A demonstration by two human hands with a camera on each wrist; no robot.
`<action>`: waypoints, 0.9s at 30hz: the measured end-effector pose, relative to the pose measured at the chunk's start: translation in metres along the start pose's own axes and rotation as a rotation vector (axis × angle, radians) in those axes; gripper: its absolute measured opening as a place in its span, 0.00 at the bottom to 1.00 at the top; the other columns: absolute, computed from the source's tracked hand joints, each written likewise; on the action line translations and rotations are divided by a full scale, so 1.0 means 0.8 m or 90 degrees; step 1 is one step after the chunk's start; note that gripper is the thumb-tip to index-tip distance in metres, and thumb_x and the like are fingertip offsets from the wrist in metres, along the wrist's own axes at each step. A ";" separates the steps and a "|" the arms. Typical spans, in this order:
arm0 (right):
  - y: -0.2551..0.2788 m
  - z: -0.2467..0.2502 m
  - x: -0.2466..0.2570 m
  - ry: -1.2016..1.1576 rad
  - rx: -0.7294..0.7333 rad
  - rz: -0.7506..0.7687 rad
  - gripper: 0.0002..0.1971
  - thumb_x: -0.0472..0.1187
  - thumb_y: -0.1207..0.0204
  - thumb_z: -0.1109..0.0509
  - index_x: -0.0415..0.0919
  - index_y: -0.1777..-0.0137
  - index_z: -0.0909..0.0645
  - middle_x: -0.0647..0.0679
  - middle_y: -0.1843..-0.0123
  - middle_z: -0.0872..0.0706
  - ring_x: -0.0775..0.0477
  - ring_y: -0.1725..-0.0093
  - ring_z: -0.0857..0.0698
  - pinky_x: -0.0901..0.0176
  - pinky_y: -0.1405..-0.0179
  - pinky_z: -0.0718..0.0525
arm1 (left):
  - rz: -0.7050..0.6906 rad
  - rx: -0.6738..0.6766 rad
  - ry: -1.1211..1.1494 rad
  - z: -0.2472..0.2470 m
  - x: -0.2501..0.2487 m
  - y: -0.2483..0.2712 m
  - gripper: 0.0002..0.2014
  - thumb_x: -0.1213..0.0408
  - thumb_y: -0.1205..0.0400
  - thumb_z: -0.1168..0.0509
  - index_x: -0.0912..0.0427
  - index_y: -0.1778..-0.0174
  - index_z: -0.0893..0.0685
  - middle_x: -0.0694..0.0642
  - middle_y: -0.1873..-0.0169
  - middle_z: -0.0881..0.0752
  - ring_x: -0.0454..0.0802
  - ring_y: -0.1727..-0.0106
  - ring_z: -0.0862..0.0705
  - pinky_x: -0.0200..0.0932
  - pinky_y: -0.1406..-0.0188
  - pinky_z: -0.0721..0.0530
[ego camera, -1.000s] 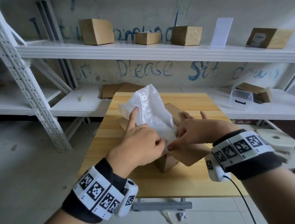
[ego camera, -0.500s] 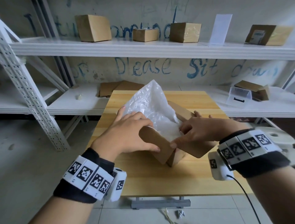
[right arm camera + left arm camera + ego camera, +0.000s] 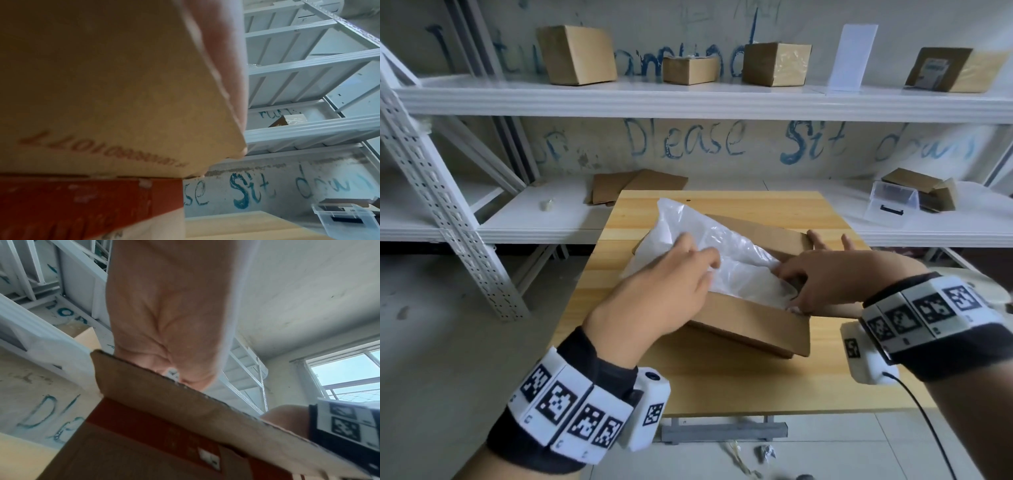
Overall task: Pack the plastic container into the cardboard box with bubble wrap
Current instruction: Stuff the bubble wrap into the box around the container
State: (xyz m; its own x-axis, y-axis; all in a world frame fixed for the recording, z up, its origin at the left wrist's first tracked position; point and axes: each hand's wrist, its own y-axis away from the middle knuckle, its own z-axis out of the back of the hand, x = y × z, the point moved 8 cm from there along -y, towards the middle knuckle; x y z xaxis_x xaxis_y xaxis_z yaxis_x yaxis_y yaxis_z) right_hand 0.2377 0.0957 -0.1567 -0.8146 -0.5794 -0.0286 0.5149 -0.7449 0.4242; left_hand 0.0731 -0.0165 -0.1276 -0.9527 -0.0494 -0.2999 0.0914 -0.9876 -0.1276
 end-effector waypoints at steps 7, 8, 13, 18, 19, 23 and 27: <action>-0.004 -0.003 -0.002 -0.041 -0.024 0.010 0.31 0.50 0.25 0.28 0.62 0.21 0.31 0.49 0.16 0.32 0.48 0.13 0.69 0.27 0.19 0.64 | 0.044 -0.003 -0.059 -0.001 0.034 -0.028 0.16 0.57 0.16 0.42 0.42 0.33 0.19 0.40 0.34 0.26 0.44 0.27 0.34 0.45 0.33 0.31; -0.004 -0.003 -0.002 -0.049 -0.025 0.011 0.31 0.49 0.25 0.28 0.61 0.21 0.30 0.48 0.15 0.33 0.48 0.13 0.69 0.27 0.19 0.63 | 0.061 0.026 -0.052 -0.004 0.039 -0.028 0.17 0.55 0.16 0.44 0.40 0.34 0.18 0.39 0.34 0.26 0.44 0.27 0.32 0.45 0.32 0.31; -0.002 -0.004 0.002 -0.070 -0.024 0.022 0.30 0.46 0.25 0.29 0.60 0.23 0.28 0.46 0.15 0.34 0.47 0.13 0.69 0.30 0.17 0.63 | 0.107 0.124 -0.058 -0.010 0.046 -0.038 0.18 0.55 0.19 0.45 0.40 0.41 0.13 0.43 0.34 0.31 0.46 0.36 0.21 0.51 0.41 0.18; 0.001 -0.003 0.004 -0.071 -0.033 0.020 0.27 0.44 0.24 0.30 0.55 0.25 0.25 0.42 0.15 0.34 0.45 0.13 0.69 0.31 0.17 0.63 | 0.110 0.139 -0.099 -0.012 0.028 -0.047 0.14 0.64 0.17 0.44 0.50 0.37 0.25 0.51 0.36 0.33 0.51 0.54 0.19 0.50 0.60 0.19; 0.001 -0.004 0.004 -0.071 -0.035 0.019 0.25 0.44 0.25 0.30 0.54 0.26 0.24 0.41 0.16 0.33 0.45 0.13 0.69 0.31 0.17 0.63 | 0.102 0.136 -0.102 -0.014 0.026 -0.049 0.14 0.64 0.17 0.44 0.50 0.36 0.26 0.50 0.35 0.33 0.50 0.52 0.21 0.48 0.61 0.21; -0.003 -0.009 0.001 -0.064 -0.030 0.019 0.19 0.47 0.25 0.30 0.51 0.34 0.19 0.43 0.20 0.27 0.43 0.13 0.68 0.30 0.17 0.62 | 0.048 0.112 -0.141 -0.014 0.020 -0.066 0.16 0.62 0.20 0.38 0.48 0.37 0.23 0.44 0.38 0.29 0.51 0.36 0.26 0.45 0.61 0.28; -0.004 -0.008 0.002 -0.063 -0.034 0.025 0.21 0.47 0.24 0.30 0.52 0.31 0.21 0.42 0.19 0.28 0.42 0.13 0.68 0.32 0.16 0.63 | 0.051 0.173 -0.222 -0.015 0.001 -0.072 0.13 0.72 0.20 0.40 0.56 0.41 0.21 0.49 0.53 0.26 0.53 0.53 0.22 0.43 0.71 0.33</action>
State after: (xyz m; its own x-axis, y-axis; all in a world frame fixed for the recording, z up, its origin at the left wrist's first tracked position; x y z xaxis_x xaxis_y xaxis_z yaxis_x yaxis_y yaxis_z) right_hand 0.2365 0.0948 -0.1636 -0.8148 -0.5745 0.0778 0.5579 -0.7405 0.3746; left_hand 0.0705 0.0418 -0.1317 -0.9907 -0.1285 0.0435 0.1337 -0.9795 0.1504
